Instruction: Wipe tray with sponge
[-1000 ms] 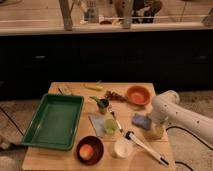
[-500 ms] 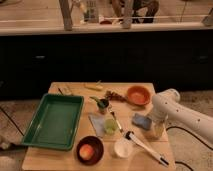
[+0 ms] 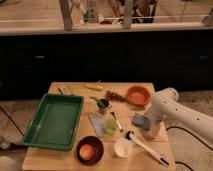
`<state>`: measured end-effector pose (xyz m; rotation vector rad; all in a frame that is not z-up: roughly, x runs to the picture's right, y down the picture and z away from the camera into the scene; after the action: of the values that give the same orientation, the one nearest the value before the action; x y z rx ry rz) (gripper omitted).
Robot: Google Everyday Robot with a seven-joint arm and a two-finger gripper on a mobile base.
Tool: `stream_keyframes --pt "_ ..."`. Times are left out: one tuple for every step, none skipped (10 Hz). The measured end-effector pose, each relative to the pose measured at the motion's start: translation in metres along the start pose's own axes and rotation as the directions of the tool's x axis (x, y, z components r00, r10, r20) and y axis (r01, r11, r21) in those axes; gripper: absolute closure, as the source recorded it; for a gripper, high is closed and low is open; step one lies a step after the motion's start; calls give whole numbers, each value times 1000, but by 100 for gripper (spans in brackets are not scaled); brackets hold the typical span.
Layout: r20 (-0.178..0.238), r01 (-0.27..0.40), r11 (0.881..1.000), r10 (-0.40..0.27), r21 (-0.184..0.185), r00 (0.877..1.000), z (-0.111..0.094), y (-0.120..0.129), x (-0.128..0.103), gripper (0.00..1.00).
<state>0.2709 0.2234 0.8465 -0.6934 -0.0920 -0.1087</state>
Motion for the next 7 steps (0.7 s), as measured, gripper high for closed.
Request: stream_keyframes --pt "11 -1 1000 1 9 1000 2 -2 -7 20" --pt "20 6 1000 -7 23 1000 4 -5 -15 20" --pt "26 14 999 -15 29 1000 5 -7 -20 20" --pt "42 29 999 -31 46 999 7 -11 -32 21" --pt "42 36 998 -38 54 998 7 -12 -34 29" --pt "40 40 997 -43 61 998 5 -14 -36 39" --pt "41 39 997 -41 66 998 4 -15 -36 49"
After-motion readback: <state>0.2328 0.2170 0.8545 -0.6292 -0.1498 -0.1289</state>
